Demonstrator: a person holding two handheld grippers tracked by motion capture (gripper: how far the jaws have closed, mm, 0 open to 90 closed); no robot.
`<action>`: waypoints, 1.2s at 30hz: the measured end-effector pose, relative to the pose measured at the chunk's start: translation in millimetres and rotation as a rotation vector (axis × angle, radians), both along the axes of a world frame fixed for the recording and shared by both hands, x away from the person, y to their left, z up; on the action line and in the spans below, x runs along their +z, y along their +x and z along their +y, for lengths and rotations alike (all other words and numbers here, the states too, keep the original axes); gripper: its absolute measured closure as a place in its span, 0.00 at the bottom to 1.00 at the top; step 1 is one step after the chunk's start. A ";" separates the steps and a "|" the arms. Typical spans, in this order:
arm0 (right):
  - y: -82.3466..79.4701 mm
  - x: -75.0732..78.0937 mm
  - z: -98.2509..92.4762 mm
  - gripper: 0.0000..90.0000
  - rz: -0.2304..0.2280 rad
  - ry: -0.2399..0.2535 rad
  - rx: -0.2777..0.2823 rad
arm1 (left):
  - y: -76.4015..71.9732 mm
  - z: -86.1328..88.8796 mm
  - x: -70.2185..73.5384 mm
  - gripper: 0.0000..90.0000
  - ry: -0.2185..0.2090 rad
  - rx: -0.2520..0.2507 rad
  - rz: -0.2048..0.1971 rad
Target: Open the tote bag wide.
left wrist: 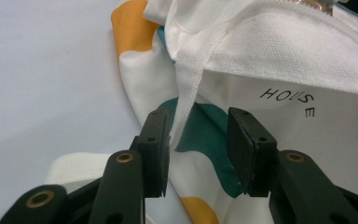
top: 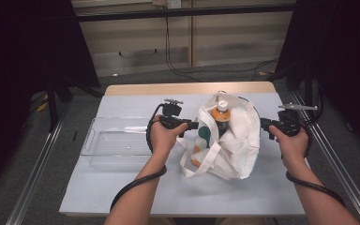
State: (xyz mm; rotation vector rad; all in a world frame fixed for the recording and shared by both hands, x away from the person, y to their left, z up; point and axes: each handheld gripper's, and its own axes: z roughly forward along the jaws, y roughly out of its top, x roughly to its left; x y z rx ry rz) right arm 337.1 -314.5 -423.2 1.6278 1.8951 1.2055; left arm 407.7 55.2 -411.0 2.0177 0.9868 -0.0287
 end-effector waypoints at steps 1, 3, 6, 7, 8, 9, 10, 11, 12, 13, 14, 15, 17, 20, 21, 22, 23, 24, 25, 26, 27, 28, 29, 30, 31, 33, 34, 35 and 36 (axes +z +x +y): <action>0.4 1.8 -0.4 0.78 -0.001 -0.002 0.000 | 0.0 0.6 1.0 0.66 -0.003 0.000 -0.004; 1.3 4.2 -0.8 0.77 -0.003 -0.006 -0.002 | 0.0 1.2 2.9 0.65 -0.008 0.005 -0.005; 2.8 6.9 -0.3 0.76 -0.002 -0.014 -0.003 | 0.5 3.0 5.3 0.64 -0.003 0.009 -0.007; 3.4 7.8 0.0 0.76 -0.003 -0.013 -0.003 | 0.8 3.9 6.3 0.64 -0.002 0.012 -0.009; 4.2 9.0 0.2 0.76 -0.004 -0.019 -0.005 | 0.9 4.0 6.8 0.64 -0.003 0.014 -0.007; 5.5 10.6 0.4 0.75 -0.006 -0.024 -0.005 | 1.3 4.6 7.1 0.63 -0.008 0.018 -0.011; 5.5 10.6 0.4 0.75 -0.006 -0.024 -0.005 | 1.7 5.3 7.7 0.63 -0.008 0.022 -0.013; 6.5 11.7 -0.2 0.74 -0.001 -0.023 -0.010 | 2.1 6.0 8.5 0.62 -0.003 0.018 -0.013; 6.5 11.7 -0.2 0.74 -0.001 -0.023 -0.010 | 2.6 6.4 9.0 0.62 -0.004 0.017 -0.013; 7.9 12.6 -1.4 0.74 -0.001 -0.027 -0.016 | 3.1 6.9 10.1 0.62 -0.001 0.018 -0.014; 8.3 13.3 -2.2 0.74 0.000 -0.027 -0.020 | 3.4 6.9 10.9 0.62 -0.001 0.021 -0.014; 8.3 13.3 -2.2 0.74 0.000 -0.027 -0.020 | 3.7 6.6 11.4 0.62 -0.012 0.036 -0.016; 9.3 14.8 -3.6 0.73 -0.001 -0.030 -0.022 | 5.3 7.7 12.9 0.61 -0.006 0.032 -0.020; 10.4 17.6 -4.2 0.72 -0.004 -0.030 -0.027 | 7.5 7.6 14.4 0.60 -0.009 0.040 -0.021; 11.0 18.3 -4.1 0.72 -0.007 -0.035 -0.024 | 8.5 7.7 14.6 0.59 -0.009 0.043 -0.023; 11.5 18.9 -3.7 0.72 -0.006 -0.037 -0.024 | 9.5 7.5 14.9 0.58 -0.005 0.045 -0.020; 12.0 19.4 -3.4 0.71 -0.005 -0.036 -0.026 | 10.4 7.3 14.9 0.58 0.000 0.044 -0.021; 12.5 19.6 -3.2 0.71 -0.006 -0.033 -0.027 | 12.0 6.6 15.5 0.58 0.016 0.048 -0.027; 13.1 20.0 -3.2 0.71 -0.003 -0.036 -0.030 | 13.1 6.0 16.3 0.57 0.013 0.051 -0.029; 13.6 20.3 -3.6 0.70 -0.004 -0.036 -0.033 | 13.9 5.6 17.0 0.57 0.008 0.051 -0.026; 14.0 20.6 -3.9 0.70 -0.007 -0.039 -0.035 | 14.6 4.2 18.1 0.57 0.006 0.048 -0.026; 14.8 20.9 -4.2 0.70 -0.008 -0.039 -0.035 | 15.5 2.8 19.8 0.57 0.011 0.047 -0.037; 15.3 21.4 -4.6 0.70 -0.005 -0.036 -0.036 | 16.5 1.6 21.3 0.56 0.011 0.046 -0.040; 16.1 21.7 -5.0 0.69 -0.007 -0.041 -0.041 | 17.7 0.5 22.5 0.55 0.014 0.050 -0.041; 16.9 22.2 -5.7 0.69 -0.010 -0.040 -0.038 | 19.6 0.0 23.5 0.54 0.018 0.055 -0.041; 18.2 23.5 -5.9 0.68 -0.008 -0.042 -0.045 | 21.8 -0.3 24.3 0.50 0.014 0.063 -0.042; 18.5 24.1 -6.0 0.68 -0.007 -0.039 -0.044 | 23.3 -0.7 24.9 0.50 0.010 0.069 -0.040; 19.4 24.9 -6.2 0.67 -0.012 -0.042 -0.042 | 24.4 -1.6 25.2 0.50 0.016 0.072 -0.044; 20.1 25.5 -6.3 0.67 -0.012 -0.044 -0.045 | 25.6 -2.2 25.3 0.49 0.019 0.074 -0.050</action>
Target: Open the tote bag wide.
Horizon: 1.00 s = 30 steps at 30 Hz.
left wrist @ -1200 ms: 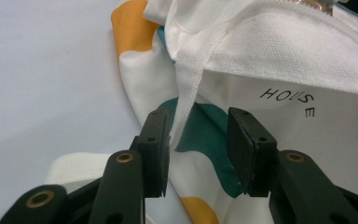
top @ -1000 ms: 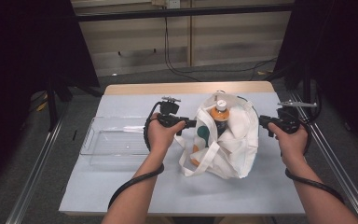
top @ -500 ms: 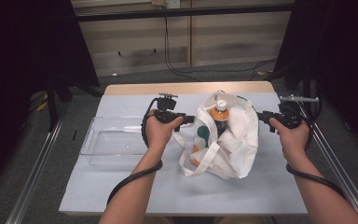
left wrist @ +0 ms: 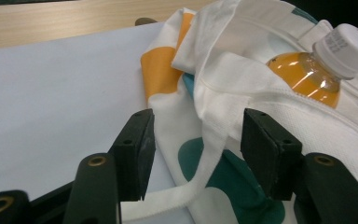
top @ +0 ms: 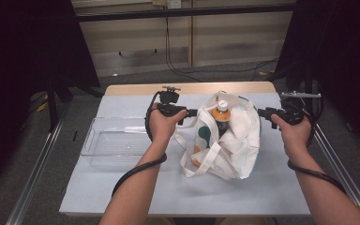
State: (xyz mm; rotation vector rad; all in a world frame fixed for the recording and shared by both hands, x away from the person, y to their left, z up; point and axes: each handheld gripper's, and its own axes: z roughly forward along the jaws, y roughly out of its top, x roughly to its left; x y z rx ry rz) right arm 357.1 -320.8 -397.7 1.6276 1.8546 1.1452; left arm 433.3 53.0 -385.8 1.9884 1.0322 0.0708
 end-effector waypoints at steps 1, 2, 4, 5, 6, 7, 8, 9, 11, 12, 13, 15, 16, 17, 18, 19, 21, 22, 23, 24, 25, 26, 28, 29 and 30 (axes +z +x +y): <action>0.9 0.4 -0.4 0.67 -0.001 0.000 0.000 | 1.1 -1.0 -0.2 0.48 -0.006 -0.001 0.004; 2.6 0.8 -1.1 0.64 -0.001 -0.002 -0.006 | 2.3 -2.0 -0.1 0.47 -0.007 -0.001 0.006; 3.4 0.7 -1.3 0.64 -0.001 -0.003 -0.007 | 4.6 -3.9 0.0 0.46 -0.012 0.003 0.006; 4.4 0.6 -1.2 0.64 0.003 -0.002 -0.011 | 5.9 -4.8 0.2 0.45 -0.011 0.003 0.006; 5.2 0.6 -1.1 0.64 0.003 -0.003 -0.012 | 7.1 -5.7 0.3 0.44 -0.011 0.011 0.002; 6.1 0.6 -1.0 0.63 0.003 -0.005 -0.013 | 8.5 -6.3 1.4 0.42 -0.007 0.010 0.003; 7.0 0.9 -1.1 0.62 0.002 -0.007 -0.016 | 9.4 -7.6 1.7 0.41 -0.017 0.014 0.001; 7.7 1.2 -1.0 0.62 0.002 -0.005 -0.018 | 10.2 -8.7 2.6 0.41 -0.018 0.011 0.001; 9.1 1.7 -1.3 0.62 0.007 -0.017 -0.014 | 11.4 -10.1 4.1 0.40 -0.017 0.010 -0.003; 9.7 1.8 -1.5 0.61 0.009 -0.024 -0.010 | 12.0 -11.2 4.1 0.39 -0.025 0.011 0.001; 9.8 1.8 -1.6 0.61 0.012 -0.028 -0.010 | 12.6 -11.8 4.0 0.38 -0.029 0.009 0.002; 9.2 1.7 -2.2 0.60 0.013 -0.026 -0.010 | 13.2 -13.1 3.7 0.37 -0.026 0.008 -0.002; 8.8 1.6 -2.3 0.60 0.013 -0.025 -0.010 | 13.3 -14.1 3.5 0.37 -0.027 0.008 0.000; 8.1 1.6 -2.4 0.60 0.012 -0.026 -0.010 | 13.2 -14.6 3.5 0.37 -0.028 0.009 -0.001; 7.4 1.5 -2.7 0.59 0.013 -0.027 -0.009 | 13.1 -14.8 3.7 0.36 -0.026 0.005 -0.001; 6.1 1.5 -3.2 0.59 0.011 -0.035 -0.007 | 12.6 -15.0 3.8 0.37 -0.026 0.003 0.000; 5.7 1.5 -3.6 0.58 0.013 -0.038 -0.006 | 11.9 -14.9 4.0 0.37 -0.027 0.008 -0.001; 4.8 1.6 -4.2 0.57 0.015 -0.037 -0.007 | 11.4 -14.7 4.4 0.36 -0.028 0.014 0.002; 3.8 1.8 -5.4 0.57 0.018 -0.036 -0.014 | 11.1 -14.6 4.9 0.36 -0.025 0.014 0.000; 2.9 1.9 -6.3 0.57 0.016 -0.038 -0.015 | 10.8 -14.6 5.3 0.36 -0.022 0.011 -0.003; 1.9 2.3 -7.4 0.57 0.018 -0.039 -0.018 | 10.6 -14.6 5.5 0.36 -0.021 0.012 -0.007; 1.0 2.4 -8.0 0.57 0.017 -0.036 -0.021 | 10.2 -14.9 5.9 0.36 -0.024 0.014 -0.007; -0.8 3.6 -9.6 0.56 0.013 -0.034 -0.024 | 10.1 -14.9 6.5 0.35 -0.021 0.013 -0.005; -1.5 4.6 -9.9 0.56 0.010 -0.032 -0.024 | 10.1 -15.4 6.6 0.35 -0.023 0.015 -0.004; -1.9 6.0 -9.6 0.56 0.009 -0.030 -0.021 | 10.3 -15.4 6.9 0.35 -0.019 0.014 -0.007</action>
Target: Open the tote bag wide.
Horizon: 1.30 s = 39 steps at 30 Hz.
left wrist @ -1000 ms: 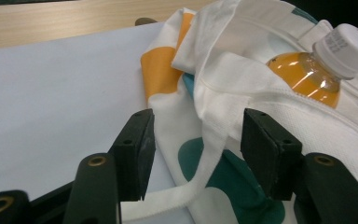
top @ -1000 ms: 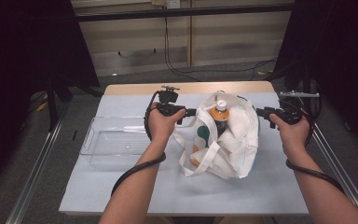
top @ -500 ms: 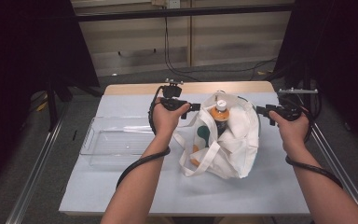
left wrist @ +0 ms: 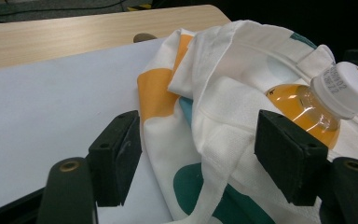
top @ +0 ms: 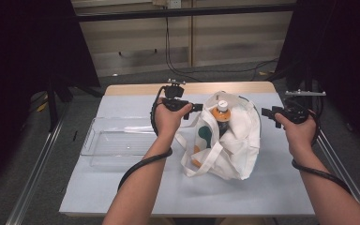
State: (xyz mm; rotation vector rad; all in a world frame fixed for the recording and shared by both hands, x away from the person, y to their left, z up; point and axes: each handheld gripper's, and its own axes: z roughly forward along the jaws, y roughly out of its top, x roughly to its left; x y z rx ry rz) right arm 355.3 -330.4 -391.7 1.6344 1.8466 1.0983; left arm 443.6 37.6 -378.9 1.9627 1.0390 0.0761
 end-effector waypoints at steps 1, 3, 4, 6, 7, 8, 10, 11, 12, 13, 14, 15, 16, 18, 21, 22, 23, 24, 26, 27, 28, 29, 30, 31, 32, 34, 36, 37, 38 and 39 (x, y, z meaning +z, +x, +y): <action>0.0 1.8 0.5 0.55 -0.004 -0.002 -0.001 | 0.1 -0.4 0.2 0.35 -0.002 -0.001 0.002; 0.9 5.6 2.5 0.55 -0.008 0.005 0.008 | 0.4 -1.3 0.4 0.35 -0.001 -0.007 0.002; 1.6 7.6 4.1 0.55 -0.012 0.006 0.011 | 0.4 -1.8 0.8 0.35 0.004 -0.006 0.002; 3.3 10.6 7.2 0.55 -0.020 0.009 0.021 | 0.6 -2.7 0.6 0.35 0.001 -0.005 0.001; 4.6 12.3 10.0 0.55 -0.022 0.013 0.027 | 0.8 -2.9 0.2 0.35 -0.001 -0.004 0.000; 5.7 12.8 11.6 0.56 -0.025 0.013 0.032 | 0.9 -3.3 -0.1 0.35 -0.003 -0.002 0.003; 8.6 13.8 17.4 0.56 -0.022 0.026 0.047 | 1.4 -3.3 -0.1 0.34 -0.003 -0.001 0.003; 9.5 13.7 19.1 0.56 -0.019 0.023 0.053 | 1.8 -3.1 0.1 0.34 0.000 -0.005 0.004; 10.5 13.4 21.8 0.56 -0.014 0.022 0.060 | 2.1 -3.4 0.1 0.34 0.000 -0.002 0.004; 11.5 12.7 24.2 0.56 -0.014 0.016 0.068 | 2.5 -3.4 0.3 0.33 0.007 -0.004 0.005; 11.9 12.4 26.3 0.57 -0.009 0.013 0.073 | 3.1 -3.3 1.0 0.32 0.009 -0.005 0.006; 12.7 11.4 29.1 0.59 -0.005 0.008 0.083 | 3.5 -3.8 1.7 0.32 0.006 -0.004 0.002; 13.4 10.2 31.0 0.59 -0.003 0.008 0.091 | 3.7 -4.2 2.7 0.32 0.015 -0.008 0.001; 14.1 7.9 34.4 0.61 0.010 0.012 0.101 | 3.7 -5.4 3.9 0.31 0.017 -0.003 -0.002; 14.4 5.0 37.8 0.64 0.018 0.013 0.105 | 4.5 -6.0 3.9 0.28 0.004 0.003 0.007; 14.6 4.4 38.8 0.64 0.021 0.012 0.106 | 4.9 -5.6 3.9 0.26 0.007 0.007 0.007; 14.6 4.1 39.9 0.64 0.022 0.012 0.112 | 5.2 -6.0 3.2 0.25 0.002 0.017 0.010; 14.6 3.8 40.9 0.64 0.020 0.009 0.111 | 5.6 -6.2 2.8 0.25 0.000 0.018 0.017; 14.0 3.4 41.8 0.66 0.020 0.009 0.108 | 6.5 -6.0 2.3 0.24 0.004 0.018 0.026; 14.0 3.4 41.8 0.66 0.020 0.009 0.108 | 6.9 -5.8 2.2 0.24 0.004 0.019 0.028; 13.9 3.5 41.9 0.66 0.020 0.007 0.109 | 7.5 -5.7 2.2 0.23 0.007 0.023 0.024; 13.8 3.6 41.9 0.67 0.020 0.004 0.109 | 7.9 -6.3 2.5 0.22 0.004 0.022 0.026; 13.7 3.8 42.3 0.67 0.022 0.003 0.108 | 8.4 -6.0 2.7 0.21 0.012 0.017 0.025; 13.7 3.8 42.3 0.67 0.022 0.003 0.108 | 8.2 -7.2 2.5 0.21 0.009 0.024 0.022; 13.6 3.8 42.7 0.67 0.022 0.001 0.105 | 8.6 -7.6 3.0 0.20 0.014 0.022 0.020; 13.7 3.8 43.2 0.67 0.018 -0.004 0.107 | 8.8 -8.1 3.4 0.17 0.013 0.029 0.022; 13.7 3.8 43.5 0.66 0.015 -0.005 0.109 | 8.4 -9.3 4.5 0.16 0.007 0.044 0.014; 13.6 4.0 44.4 0.66 0.015 -0.009 0.112 | 8.2 -9.3 5.5 0.16 0.011 0.036 0.015; 13.5 4.3 44.9 0.67 0.017 -0.016 0.113 | 7.9 -9.6 6.0 0.16 0.015 0.038 0.011; 13.5 4.4 45.0 0.67 0.016 -0.017 0.112 | 7.6 -10.3 6.2 0.16 0.012 0.040 0.011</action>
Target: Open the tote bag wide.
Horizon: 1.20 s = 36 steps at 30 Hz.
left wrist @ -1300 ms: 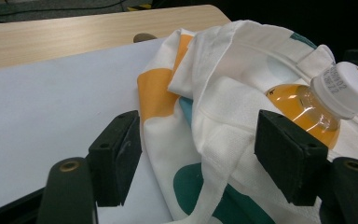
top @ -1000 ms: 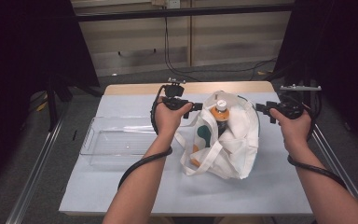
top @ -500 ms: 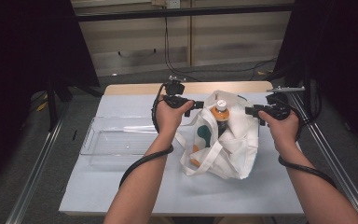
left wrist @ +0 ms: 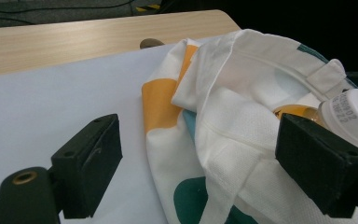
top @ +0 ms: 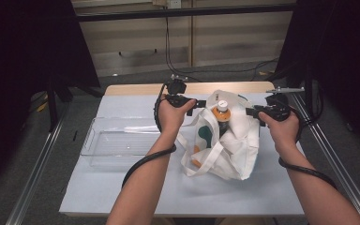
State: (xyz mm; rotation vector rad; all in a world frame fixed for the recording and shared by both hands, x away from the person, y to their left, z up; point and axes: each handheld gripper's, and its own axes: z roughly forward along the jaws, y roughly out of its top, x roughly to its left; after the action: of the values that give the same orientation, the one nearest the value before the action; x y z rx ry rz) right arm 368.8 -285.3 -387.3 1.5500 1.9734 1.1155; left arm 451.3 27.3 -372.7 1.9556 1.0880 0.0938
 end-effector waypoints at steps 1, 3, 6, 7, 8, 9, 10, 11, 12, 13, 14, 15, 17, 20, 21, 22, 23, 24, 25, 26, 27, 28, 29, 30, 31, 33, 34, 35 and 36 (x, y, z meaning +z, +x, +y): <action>0.0 0.3 0.5 0.67 0.000 -0.001 0.001 | -0.4 -0.3 0.8 0.15 -0.002 0.008 0.002; 0.0 0.3 0.7 0.67 0.001 -0.002 -0.002 | -0.7 -0.9 2.2 0.15 0.012 -0.002 -0.007; -0.1 -0.1 1.8 0.67 0.000 -0.007 -0.003 | -1.0 -2.8 4.3 0.15 0.011 -0.015 -0.001; -0.3 -0.3 2.0 0.68 0.000 -0.005 0.000 | -1.0 -2.7 4.7 0.15 0.010 -0.012 -0.003; -0.5 -0.4 2.2 0.68 0.001 -0.006 0.002 | -0.8 -2.8 4.8 0.14 0.019 -0.009 -0.003; -0.6 -0.4 2.4 0.68 0.002 -0.006 0.001 | -0.7 -3.2 4.7 0.12 0.013 -0.002 -0.001; -0.7 -0.5 2.4 0.68 0.003 -0.007 0.001 | -0.3 -3.2 4.5 0.12 0.007 0.001 0.003; -0.8 -0.5 2.4 0.68 0.005 -0.007 0.000 | -0.1 -3.4 4.3 0.12 0.005 0.001 0.006; -0.8 -0.6 2.3 0.69 0.002 -0.006 0.001 | -0.1 -3.8 4.4 0.12 0.006 0.003 0.008; -0.7 -0.8 2.3 0.69 0.002 -0.008 0.000 | 0.0 -4.4 4.5 0.12 0.007 0.001 0.009; -0.6 -1.3 2.5 0.69 0.003 -0.010 0.001 | 0.2 -4.7 4.5 0.12 0.001 0.004 0.011; -0.5 -1.6 2.4 0.70 0.001 -0.012 0.000 | 0.6 -4.2 5.2 0.11 0.005 -0.001 0.007; -0.1 -2.7 2.7 0.70 0.009 -0.008 0.003 | 0.8 -5.0 6.5 0.11 -0.003 0.003 0.011; 0.5 -3.9 3.0 0.71 0.011 -0.009 0.007 | 0.5 -7.5 8.9 0.09 -0.011 -0.009 0.016; 0.6 -3.9 3.2 0.71 0.012 -0.007 0.007 | 0.1 -9.7 9.5 0.09 -0.012 -0.006 0.011; 0.7 -3.8 3.3 0.71 0.012 -0.007 0.005 | -0.3 -11.2 10.1 0.09 -0.007 -0.025 0.014; 0.9 -3.8 3.3 0.71 0.013 -0.005 0.007 | -1.0 -13.8 9.8 0.09 -0.007 -0.027 0.018; 1.0 -3.8 3.3 0.71 0.013 -0.004 0.008 | -1.7 -16.1 9.2 0.09 -0.001 -0.032 0.018; 0.9 -3.7 3.3 0.71 0.014 -0.004 0.007 | -1.9 -17.5 8.2 0.09 0.011 -0.043 0.019; 0.9 -3.7 3.3 0.71 0.013 -0.005 0.008 | -2.3 -18.6 7.1 0.09 0.010 -0.038 0.024; 0.8 -3.7 3.2 0.71 0.014 -0.005 0.008 | -2.3 -18.8 5.3 0.09 0.014 -0.039 0.031; 0.7 -3.9 2.9 0.71 0.014 -0.004 0.008 | -2.3 -19.1 3.9 0.09 0.014 -0.039 0.033; 0.6 -4.1 2.7 0.71 0.016 -0.004 0.007 | -2.4 -18.9 1.9 0.10 0.015 -0.043 0.042; 0.7 -4.6 2.1 0.72 0.017 -0.005 0.008 | -2.9 -18.7 0.3 0.13 0.015 -0.041 0.047; 0.7 -4.9 1.7 0.73 0.020 -0.005 0.003 | -3.1 -18.4 -0.9 0.15 0.021 -0.043 0.052; 0.8 -5.7 0.8 0.76 0.020 -0.003 0.002 | -3.4 -17.0 -2.9 0.20 0.025 -0.048 0.056; 0.8 -6.2 0.1 0.78 0.018 -0.006 0.003 | -3.1 -15.2 -3.3 0.24 0.034 -0.059 0.060; 0.5 -6.7 -0.4 0.81 0.024 -0.007 -0.001 | -3.3 -14.4 -3.9 0.26 0.032 -0.056 0.065; 0.8 -8.5 -2.5 0.84 0.030 0.000 -0.002 | -3.3 -13.1 -4.0 0.34 0.048 -0.070 0.065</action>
State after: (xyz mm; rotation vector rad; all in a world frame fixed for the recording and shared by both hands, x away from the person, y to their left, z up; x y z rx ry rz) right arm 369.6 -287.8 -395.8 1.5775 1.9907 1.0981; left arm 448.0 14.3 -376.6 2.0504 1.0664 0.0188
